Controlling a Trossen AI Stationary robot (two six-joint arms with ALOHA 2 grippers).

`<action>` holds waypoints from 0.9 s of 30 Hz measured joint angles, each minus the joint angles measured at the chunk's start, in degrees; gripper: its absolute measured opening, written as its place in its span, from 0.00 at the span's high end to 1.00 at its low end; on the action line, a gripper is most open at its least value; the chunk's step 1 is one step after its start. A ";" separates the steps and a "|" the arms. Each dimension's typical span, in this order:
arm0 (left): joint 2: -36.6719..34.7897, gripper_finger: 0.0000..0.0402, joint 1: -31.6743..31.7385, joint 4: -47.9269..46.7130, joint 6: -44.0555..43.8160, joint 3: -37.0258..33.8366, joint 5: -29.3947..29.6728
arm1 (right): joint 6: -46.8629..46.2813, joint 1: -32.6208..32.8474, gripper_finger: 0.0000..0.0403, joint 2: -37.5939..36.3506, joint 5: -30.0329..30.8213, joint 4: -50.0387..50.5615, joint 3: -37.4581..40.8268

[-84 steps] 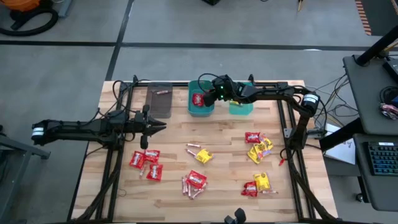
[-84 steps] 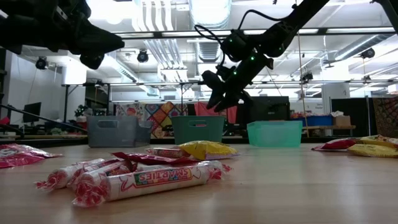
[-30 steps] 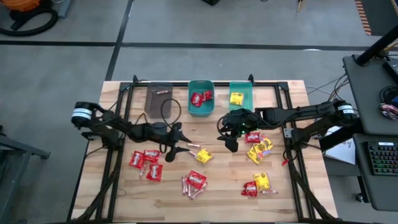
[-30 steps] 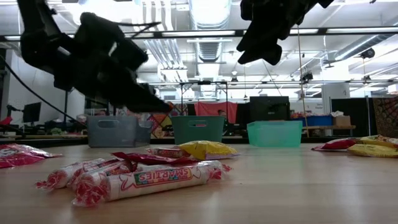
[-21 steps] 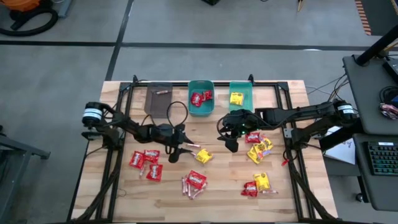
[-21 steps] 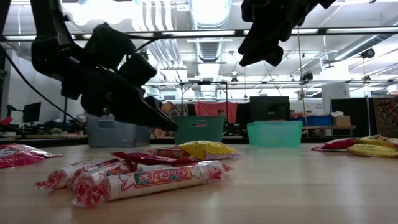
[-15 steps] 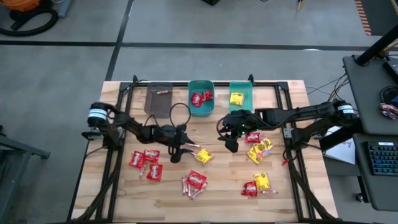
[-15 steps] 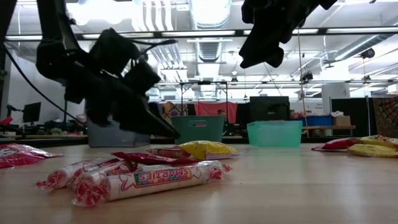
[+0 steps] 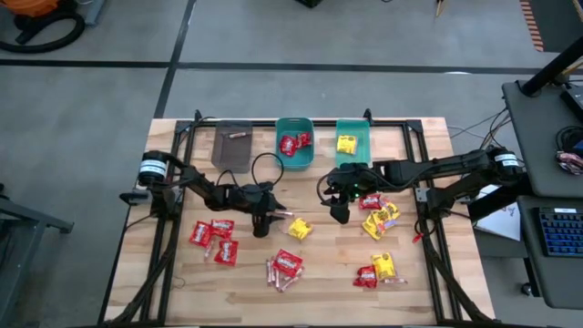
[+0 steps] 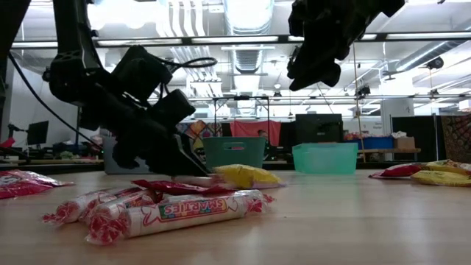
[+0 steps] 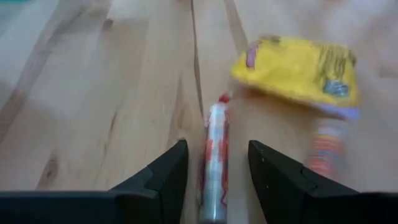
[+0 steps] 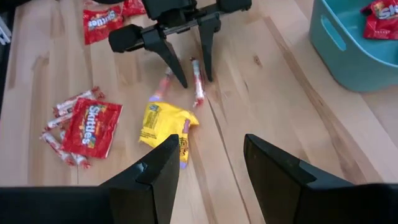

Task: Sort candy
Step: Put the white candy on the black bin

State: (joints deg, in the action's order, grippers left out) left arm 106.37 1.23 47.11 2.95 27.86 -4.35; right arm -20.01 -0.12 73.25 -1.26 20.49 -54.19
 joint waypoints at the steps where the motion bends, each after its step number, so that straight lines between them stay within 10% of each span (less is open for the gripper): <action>1: 0.03 0.64 0.00 -0.02 0.01 0.01 0.15 | 0.01 0.00 0.58 0.00 0.00 -0.17 0.02; 16: -3.16 0.97 -0.02 -1.51 0.20 -0.52 0.24 | 0.56 0.00 0.58 0.00 0.00 -0.20 0.07; 27: -28.54 0.96 1.96 -26.35 2.49 0.12 2.75 | 0.69 0.00 0.58 0.04 0.37 -1.01 0.13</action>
State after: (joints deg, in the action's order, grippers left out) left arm 77.83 3.19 20.76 5.44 27.98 -1.60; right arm -19.32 -0.12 73.30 -0.89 19.48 -54.06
